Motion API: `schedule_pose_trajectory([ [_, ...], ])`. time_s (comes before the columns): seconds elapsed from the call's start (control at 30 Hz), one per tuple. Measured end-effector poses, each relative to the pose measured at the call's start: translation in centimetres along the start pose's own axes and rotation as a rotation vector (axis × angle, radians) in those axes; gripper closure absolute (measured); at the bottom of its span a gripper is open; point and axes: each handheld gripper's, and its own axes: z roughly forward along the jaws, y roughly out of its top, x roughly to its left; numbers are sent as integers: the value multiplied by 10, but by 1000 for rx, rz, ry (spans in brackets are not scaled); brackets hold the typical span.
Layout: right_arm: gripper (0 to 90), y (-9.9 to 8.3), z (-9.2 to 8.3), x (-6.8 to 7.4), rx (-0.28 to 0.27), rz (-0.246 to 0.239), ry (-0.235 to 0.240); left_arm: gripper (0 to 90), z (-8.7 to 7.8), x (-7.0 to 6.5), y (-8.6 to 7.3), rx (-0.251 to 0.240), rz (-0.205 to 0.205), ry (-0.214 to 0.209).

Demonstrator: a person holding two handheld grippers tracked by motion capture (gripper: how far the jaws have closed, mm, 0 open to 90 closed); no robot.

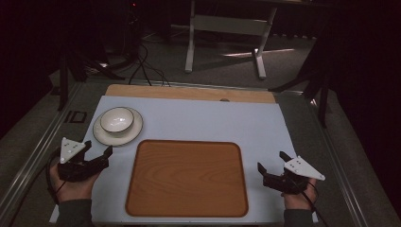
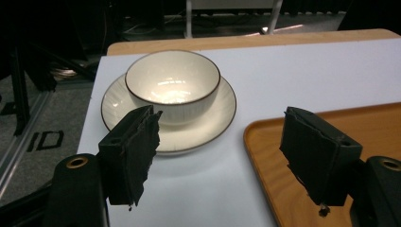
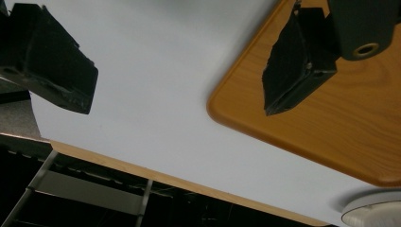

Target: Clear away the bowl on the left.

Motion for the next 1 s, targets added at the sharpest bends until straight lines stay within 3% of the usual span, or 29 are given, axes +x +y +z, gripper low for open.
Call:
schedule_pose_trajectory([
  [0.2,108,1,-1,1,-9,-7,-3,284,5,4,11,-25,-9,3],
  [0.47,108,1,-2,0,-17,-3,-6,291,17,10,20,-24,-28,14],
  [1.0,108,1,-4,-1,-35,4,-13,340,47,21,28,39,-36,30],
])
